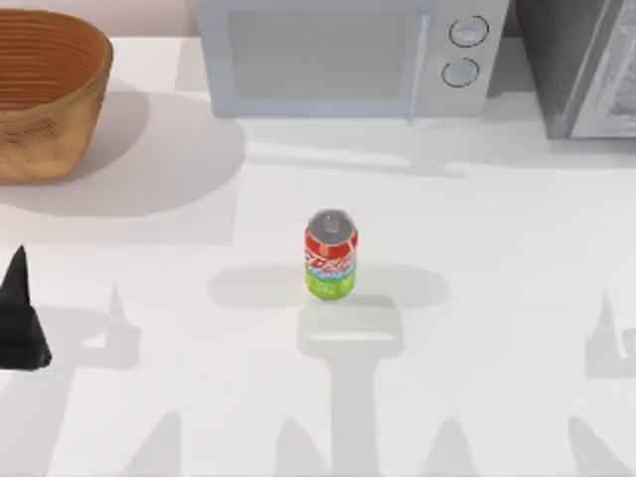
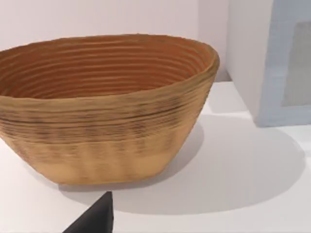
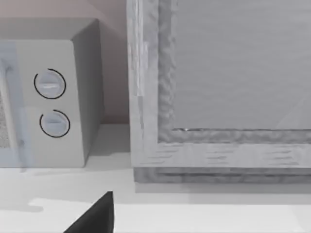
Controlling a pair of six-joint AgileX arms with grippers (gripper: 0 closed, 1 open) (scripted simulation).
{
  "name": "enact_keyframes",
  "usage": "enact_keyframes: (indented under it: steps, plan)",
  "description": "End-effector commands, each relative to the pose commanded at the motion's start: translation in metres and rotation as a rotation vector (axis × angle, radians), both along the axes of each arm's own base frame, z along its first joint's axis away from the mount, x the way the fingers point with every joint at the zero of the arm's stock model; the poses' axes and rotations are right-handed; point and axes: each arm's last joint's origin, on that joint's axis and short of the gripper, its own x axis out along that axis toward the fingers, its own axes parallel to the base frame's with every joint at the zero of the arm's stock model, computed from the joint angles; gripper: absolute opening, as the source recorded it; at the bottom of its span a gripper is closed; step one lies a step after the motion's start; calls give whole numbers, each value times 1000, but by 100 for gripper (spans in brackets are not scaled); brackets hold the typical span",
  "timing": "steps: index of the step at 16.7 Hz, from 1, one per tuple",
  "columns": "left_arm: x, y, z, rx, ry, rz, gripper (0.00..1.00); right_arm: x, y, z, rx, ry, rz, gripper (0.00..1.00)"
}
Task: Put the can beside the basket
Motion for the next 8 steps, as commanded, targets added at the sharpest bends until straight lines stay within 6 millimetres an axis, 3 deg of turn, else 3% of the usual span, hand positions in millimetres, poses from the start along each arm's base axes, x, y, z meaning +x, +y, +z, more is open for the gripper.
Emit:
enact_keyframes:
  steps: [4,8]
  plan:
    - [23,-16,43,81,202,-109,100,0,0,0,0,0,0,100]
    - [67,-46,82,191,423,-243,100,0,0,0,0,0,0,100]
